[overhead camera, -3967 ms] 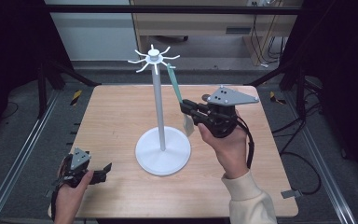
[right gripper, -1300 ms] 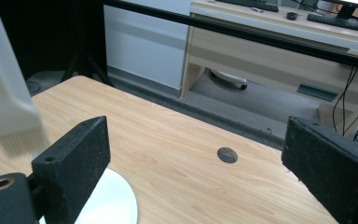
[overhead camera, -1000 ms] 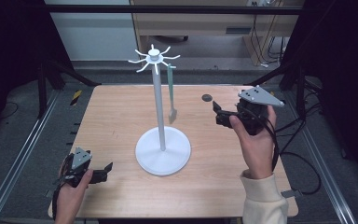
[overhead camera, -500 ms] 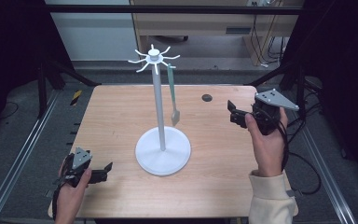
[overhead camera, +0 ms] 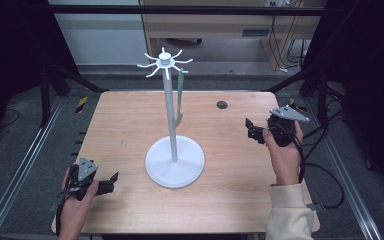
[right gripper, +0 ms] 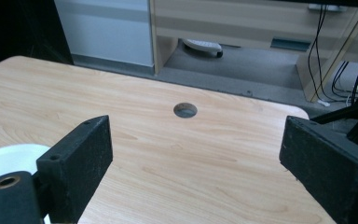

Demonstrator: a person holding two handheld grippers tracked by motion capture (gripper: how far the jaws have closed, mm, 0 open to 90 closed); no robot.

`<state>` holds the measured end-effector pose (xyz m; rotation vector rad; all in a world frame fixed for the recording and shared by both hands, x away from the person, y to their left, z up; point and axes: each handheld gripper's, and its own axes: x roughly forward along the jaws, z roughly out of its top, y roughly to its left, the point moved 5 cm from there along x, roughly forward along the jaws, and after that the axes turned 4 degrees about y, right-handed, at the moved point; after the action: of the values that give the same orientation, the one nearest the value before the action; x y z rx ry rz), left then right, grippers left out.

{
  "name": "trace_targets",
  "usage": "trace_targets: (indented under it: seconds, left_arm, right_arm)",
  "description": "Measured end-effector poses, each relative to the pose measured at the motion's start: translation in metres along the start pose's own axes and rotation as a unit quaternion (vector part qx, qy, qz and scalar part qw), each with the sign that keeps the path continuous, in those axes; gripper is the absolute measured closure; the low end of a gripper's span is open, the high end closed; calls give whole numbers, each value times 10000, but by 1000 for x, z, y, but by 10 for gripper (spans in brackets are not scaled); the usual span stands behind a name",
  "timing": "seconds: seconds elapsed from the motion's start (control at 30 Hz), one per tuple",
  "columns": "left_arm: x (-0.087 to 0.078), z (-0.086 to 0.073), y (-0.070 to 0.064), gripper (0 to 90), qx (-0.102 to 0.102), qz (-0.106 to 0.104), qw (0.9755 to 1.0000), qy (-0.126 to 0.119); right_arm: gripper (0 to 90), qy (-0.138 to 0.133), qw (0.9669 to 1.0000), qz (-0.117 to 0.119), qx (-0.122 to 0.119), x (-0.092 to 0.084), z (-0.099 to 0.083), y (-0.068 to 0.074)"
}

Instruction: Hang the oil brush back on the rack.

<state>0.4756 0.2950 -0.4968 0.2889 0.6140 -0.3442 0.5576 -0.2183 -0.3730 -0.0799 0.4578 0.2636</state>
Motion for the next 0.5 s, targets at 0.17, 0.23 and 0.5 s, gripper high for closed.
trace_targets:
  seconds: [0.17,0.23,0.5]
  left_arm:
    - [1,-1,-1,30,32,-34,10000,31]
    - [1,-1,-1,30,55,-29,10000,30]
    - [3,-2,-3,29,94,-102,9999,100]
  right_arm:
    - [79,214,9995,-108,-189,11,-14,-3]
    - [76,289,9994,-78,-190,14,-18,-4]
    - [76,572,9980,-30,-259,27,-37,-3]
